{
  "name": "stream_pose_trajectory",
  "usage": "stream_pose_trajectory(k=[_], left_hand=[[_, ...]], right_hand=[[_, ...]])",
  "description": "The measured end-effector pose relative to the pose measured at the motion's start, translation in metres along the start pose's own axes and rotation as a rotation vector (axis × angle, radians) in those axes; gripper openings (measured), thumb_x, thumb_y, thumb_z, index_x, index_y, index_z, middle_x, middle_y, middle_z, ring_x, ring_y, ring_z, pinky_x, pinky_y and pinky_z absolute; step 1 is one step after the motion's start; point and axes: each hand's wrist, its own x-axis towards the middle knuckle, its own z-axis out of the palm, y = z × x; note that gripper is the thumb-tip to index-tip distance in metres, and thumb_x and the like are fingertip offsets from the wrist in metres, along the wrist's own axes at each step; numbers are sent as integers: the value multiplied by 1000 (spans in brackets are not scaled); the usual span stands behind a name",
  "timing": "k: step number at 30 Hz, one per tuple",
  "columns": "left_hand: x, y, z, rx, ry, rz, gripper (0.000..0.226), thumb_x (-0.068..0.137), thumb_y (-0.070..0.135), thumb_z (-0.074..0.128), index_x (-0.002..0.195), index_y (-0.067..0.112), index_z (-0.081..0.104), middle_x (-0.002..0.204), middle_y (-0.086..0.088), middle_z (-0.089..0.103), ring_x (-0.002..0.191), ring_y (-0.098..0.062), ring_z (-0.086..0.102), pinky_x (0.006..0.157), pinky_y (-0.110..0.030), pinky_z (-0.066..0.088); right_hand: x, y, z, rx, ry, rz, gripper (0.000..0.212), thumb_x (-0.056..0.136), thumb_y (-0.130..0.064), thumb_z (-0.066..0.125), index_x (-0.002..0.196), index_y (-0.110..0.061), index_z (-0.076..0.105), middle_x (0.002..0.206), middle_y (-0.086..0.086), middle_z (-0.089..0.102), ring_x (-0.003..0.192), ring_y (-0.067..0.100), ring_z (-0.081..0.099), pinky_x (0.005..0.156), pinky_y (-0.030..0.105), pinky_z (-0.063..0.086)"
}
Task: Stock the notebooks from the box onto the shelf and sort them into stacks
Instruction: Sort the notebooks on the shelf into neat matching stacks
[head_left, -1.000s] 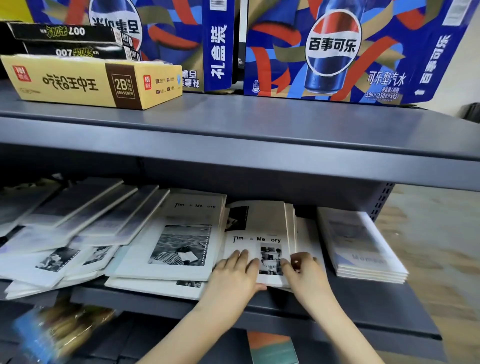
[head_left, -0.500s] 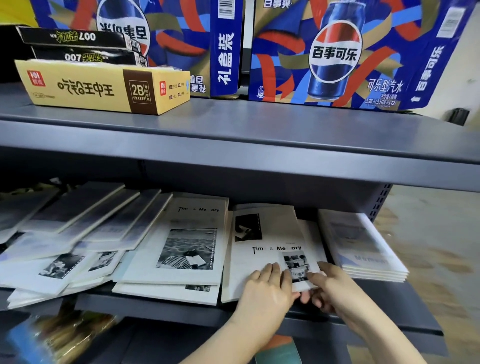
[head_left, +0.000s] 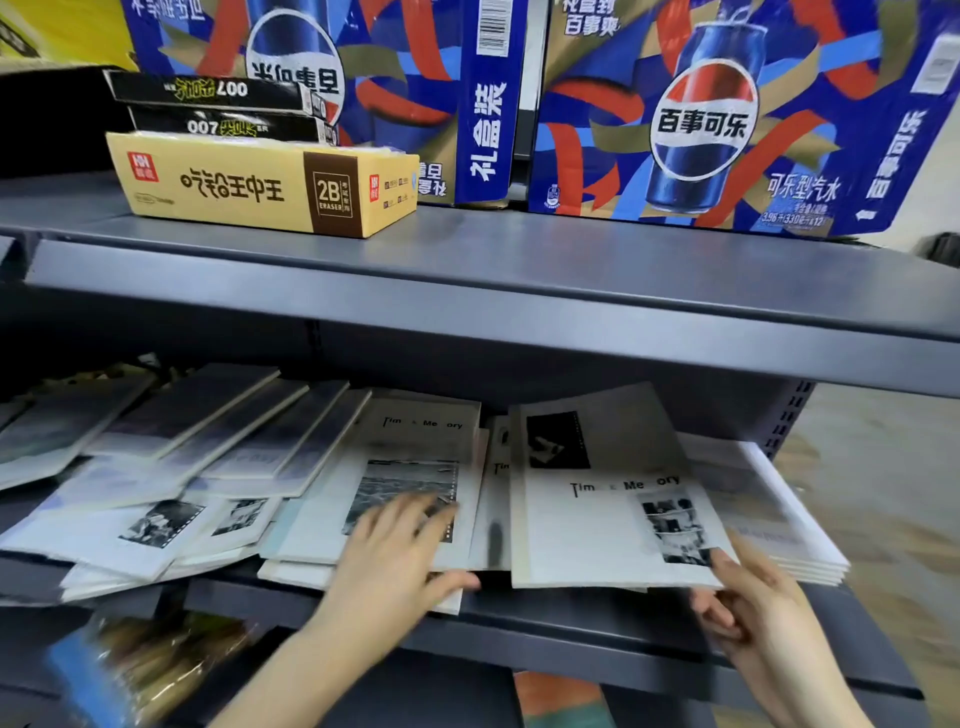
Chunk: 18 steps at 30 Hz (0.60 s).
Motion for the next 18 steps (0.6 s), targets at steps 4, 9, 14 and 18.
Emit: stream_pose_trajectory(k=[4,9,14,18], left_hand=[[-5,-40,4,87,-92,-130,83,79,79,13,110,23,67,108,-7,69,100,-27,67,72,-40,55],[-2,-41,4,97,-83,-37,77,58,79,29,110,31,60,98,-5,71,92,-24,69,66,-38,55],[-4,-15,3,42,-56,39,61,70,68,37,95,25,72,97,-5,70,88,-25,67,68,-36,53],[-7,6,1,-37,-136,40,60,71,67,37,96,25,72,103,-3,68,96,-24,63,77,-36,46]], right_hand=[[0,-5,2,134,4,22,14,94,-1,38,95,-4,52,46,15,44,32,7,28,31,12,20],[-1,-4,20,195,-18,38,22,93,0,39,77,-9,50,50,13,42,31,6,32,29,12,19],[4,10,40,204,-56,93,19,92,0,42,106,-1,54,55,11,43,33,7,36,29,13,23],[10,18,54,188,-44,138,21,92,-1,44,112,-7,49,44,6,47,46,15,32,30,15,26]])
